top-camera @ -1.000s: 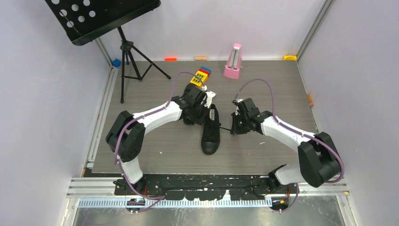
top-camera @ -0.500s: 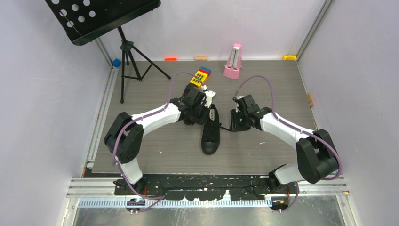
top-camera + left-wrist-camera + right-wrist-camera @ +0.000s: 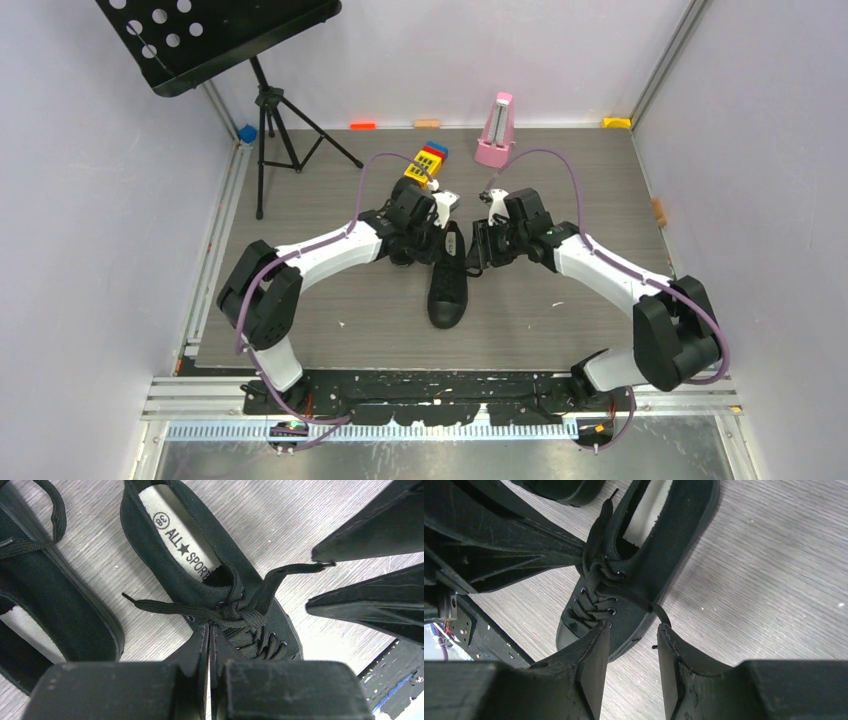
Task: Tie the shoes
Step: Tie the shoelace on the shoe, then reset both arms
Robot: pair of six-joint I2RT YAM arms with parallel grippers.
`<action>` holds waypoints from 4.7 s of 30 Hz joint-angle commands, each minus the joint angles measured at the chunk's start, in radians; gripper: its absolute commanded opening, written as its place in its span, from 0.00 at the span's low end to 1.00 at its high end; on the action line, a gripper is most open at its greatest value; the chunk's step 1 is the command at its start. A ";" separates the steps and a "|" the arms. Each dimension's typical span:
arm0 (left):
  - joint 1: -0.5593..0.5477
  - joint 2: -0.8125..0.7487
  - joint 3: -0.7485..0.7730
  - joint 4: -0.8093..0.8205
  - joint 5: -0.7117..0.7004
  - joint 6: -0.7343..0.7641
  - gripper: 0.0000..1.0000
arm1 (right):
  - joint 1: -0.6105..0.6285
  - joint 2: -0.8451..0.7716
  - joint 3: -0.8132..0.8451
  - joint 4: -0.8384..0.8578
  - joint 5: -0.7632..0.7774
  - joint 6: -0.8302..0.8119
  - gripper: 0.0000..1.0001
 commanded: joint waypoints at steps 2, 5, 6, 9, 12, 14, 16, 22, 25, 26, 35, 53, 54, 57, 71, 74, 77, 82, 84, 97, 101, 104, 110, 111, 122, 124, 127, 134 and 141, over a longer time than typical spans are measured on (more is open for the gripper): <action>0.004 -0.039 -0.002 0.047 0.018 -0.002 0.00 | -0.004 0.062 0.050 0.095 -0.073 -0.035 0.46; 0.004 -0.035 -0.002 0.047 0.014 0.003 0.00 | -0.004 0.094 0.052 0.115 -0.082 -0.032 0.46; 0.004 -0.034 -0.002 0.046 0.012 0.005 0.00 | -0.004 0.102 0.052 0.123 -0.087 -0.031 0.46; 0.004 -0.033 -0.002 0.044 0.008 0.009 0.00 | -0.004 0.130 0.053 0.135 -0.098 -0.030 0.45; 0.004 -0.033 -0.003 0.045 0.006 0.010 0.00 | -0.004 0.149 0.059 0.148 -0.112 -0.029 0.46; 0.004 -0.032 -0.003 0.046 0.006 0.011 0.00 | -0.004 0.166 0.068 0.143 -0.124 -0.029 0.45; 0.004 -0.029 -0.004 0.048 0.008 0.011 0.00 | -0.004 0.181 0.073 0.139 -0.141 -0.025 0.44; 0.004 -0.023 -0.006 0.047 0.004 0.008 0.00 | -0.004 0.196 0.071 0.162 -0.171 -0.018 0.24; 0.003 -0.025 -0.008 0.035 -0.012 0.003 0.00 | -0.004 0.187 0.078 0.144 -0.161 -0.018 0.12; 0.004 -0.025 -0.007 0.029 -0.013 0.003 0.00 | -0.004 0.181 0.078 0.140 -0.156 -0.019 0.09; 0.004 -0.040 0.006 -0.048 -0.105 -0.008 0.00 | -0.004 0.173 0.129 -0.021 -0.043 -0.043 0.00; -0.018 0.040 -0.026 -0.020 -0.375 -0.205 0.00 | 0.058 0.219 0.083 0.063 0.236 0.032 0.00; -0.028 0.043 -0.031 -0.020 -0.411 -0.225 0.00 | 0.070 0.218 0.075 0.073 0.274 0.043 0.00; -0.061 0.052 -0.048 -0.022 -0.517 -0.298 0.00 | 0.093 0.209 0.032 0.132 0.390 0.098 0.00; -0.129 0.170 0.042 -0.220 -0.815 -0.443 0.00 | 0.119 0.216 -0.066 0.145 0.637 0.207 0.00; -0.141 0.188 0.065 -0.265 -0.876 -0.456 0.00 | 0.129 0.218 -0.074 0.148 0.680 0.217 0.00; -0.156 0.220 0.099 -0.320 -0.947 -0.463 0.00 | 0.135 0.217 -0.073 0.141 0.731 0.217 0.00; -0.161 0.231 0.085 -0.307 -0.957 -0.456 0.00 | 0.139 0.220 -0.079 0.136 0.793 0.220 0.00; -0.161 0.238 0.086 -0.305 -0.950 -0.451 0.00 | 0.140 0.223 -0.080 0.133 0.817 0.224 0.00; -0.156 0.205 0.091 -0.261 -0.877 -0.404 0.00 | 0.144 0.184 -0.080 0.196 0.717 0.201 0.01; -0.151 0.113 0.166 -0.307 -0.808 -0.337 0.16 | 0.136 0.047 -0.021 0.176 0.551 0.206 0.72; -0.131 0.019 0.211 -0.341 -0.745 -0.293 0.54 | 0.124 -0.073 0.016 0.136 0.499 0.204 0.84; -0.045 -0.176 0.192 -0.390 -0.564 -0.270 0.89 | 0.008 -0.123 0.141 -0.052 0.177 0.250 0.85; -0.031 -0.210 0.173 -0.379 -0.534 -0.269 0.92 | -0.024 -0.152 0.124 -0.024 0.128 0.282 0.85; 0.222 -0.682 -0.334 -0.004 -0.781 -0.147 1.00 | -0.220 -0.478 -0.077 0.080 0.617 0.147 0.87; 0.271 -0.717 -0.432 0.102 -0.802 -0.090 1.00 | -0.262 -0.501 -0.134 0.133 0.670 0.148 0.87; 0.298 -0.706 -0.570 0.311 -0.858 0.016 1.00 | -0.289 -0.541 -0.257 0.303 0.657 0.018 0.89; 0.428 -0.567 -0.863 0.943 -0.816 0.139 1.00 | -0.338 -0.412 -0.330 0.460 0.684 -0.063 0.96; 0.551 -0.383 -0.902 1.213 -0.613 0.183 1.00 | -0.361 -0.106 -0.494 0.960 0.719 -0.044 0.96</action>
